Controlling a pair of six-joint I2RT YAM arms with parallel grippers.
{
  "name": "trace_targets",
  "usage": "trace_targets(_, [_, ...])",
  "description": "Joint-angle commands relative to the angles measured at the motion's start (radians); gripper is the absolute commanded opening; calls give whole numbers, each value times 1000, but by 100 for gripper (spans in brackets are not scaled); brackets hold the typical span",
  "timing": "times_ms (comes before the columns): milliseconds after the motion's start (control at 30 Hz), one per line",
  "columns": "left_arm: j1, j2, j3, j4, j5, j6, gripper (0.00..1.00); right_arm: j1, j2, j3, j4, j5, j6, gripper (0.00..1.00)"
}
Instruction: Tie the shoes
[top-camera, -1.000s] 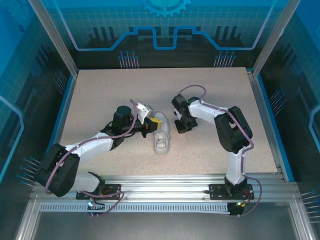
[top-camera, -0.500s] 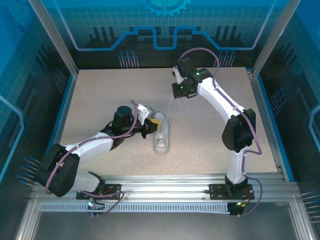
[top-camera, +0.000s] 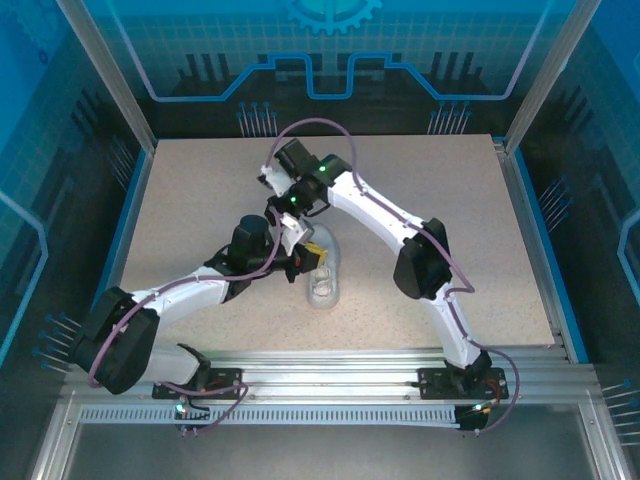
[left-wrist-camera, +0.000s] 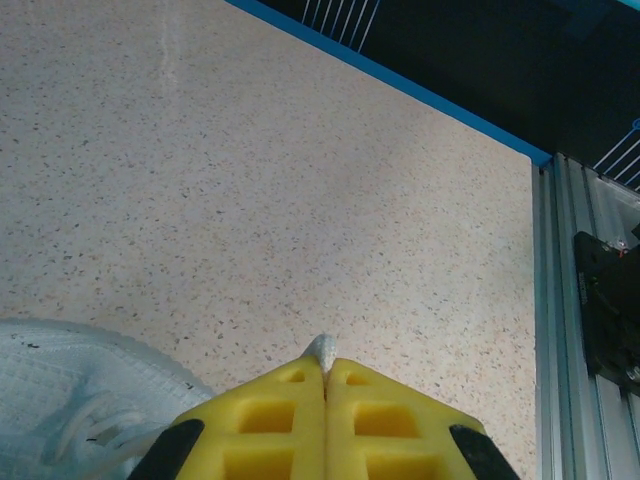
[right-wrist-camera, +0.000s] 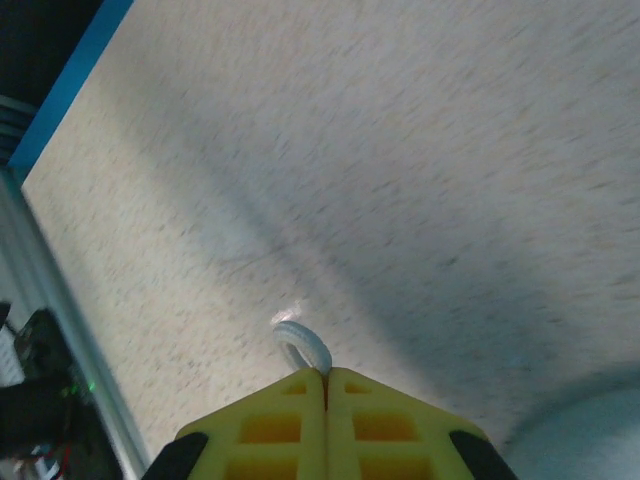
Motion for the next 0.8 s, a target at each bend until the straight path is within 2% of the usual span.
trace_targets(0, [-13,-17,-25,-14,5,43,0,25,-9,-2,-63,-147,-55,0])
trace_targets(233, [-25,-17,-35,-33,-19,63,0,40,-25,-59,-177,-285,-202,1])
trace_targets(333, [-27,-10,-35,-38,-37,51,0,40,-23,-48,-235,-259,-227,17])
trace_targets(433, [-26,-6,-39,-29,-43,28,0,23,-80,-72,-190,-204,-188,36])
trace_targets(533, [-25,-1,-45,-13,-44,4,0,-11,-157,-110,-109,-198,-127,45])
trace_targets(667, [-19,13,-38,-12,-51,-28,0,-56,-236,-123,-75,-153,-62,48])
trace_targets(767, [-2,25,-26,-21,-42,-55,0,-82,-345,-232,-2,-75,3,47])
